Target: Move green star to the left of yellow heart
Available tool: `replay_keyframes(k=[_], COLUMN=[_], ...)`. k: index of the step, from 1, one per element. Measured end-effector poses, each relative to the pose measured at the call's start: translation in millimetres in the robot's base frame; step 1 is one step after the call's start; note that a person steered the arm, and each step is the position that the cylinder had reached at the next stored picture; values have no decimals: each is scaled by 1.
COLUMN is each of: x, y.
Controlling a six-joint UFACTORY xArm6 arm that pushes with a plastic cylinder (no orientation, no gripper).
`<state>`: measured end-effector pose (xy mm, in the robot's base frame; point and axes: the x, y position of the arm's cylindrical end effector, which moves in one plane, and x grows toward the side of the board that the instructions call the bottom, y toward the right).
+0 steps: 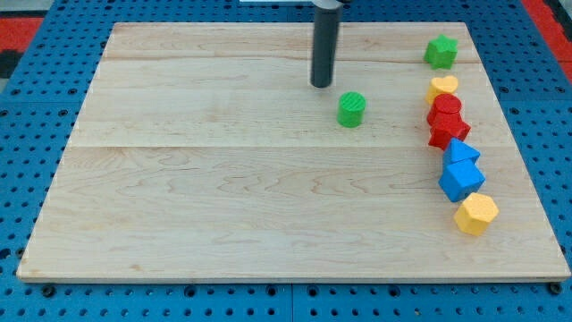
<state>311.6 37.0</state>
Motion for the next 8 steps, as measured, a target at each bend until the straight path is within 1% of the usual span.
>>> replay_keyframes(k=[1,2,3,4,5,6,7,8], x=[-55,-86,-105,-120,-120,-91,-72,-66], y=[33,67,122,194,230,231,231,207])
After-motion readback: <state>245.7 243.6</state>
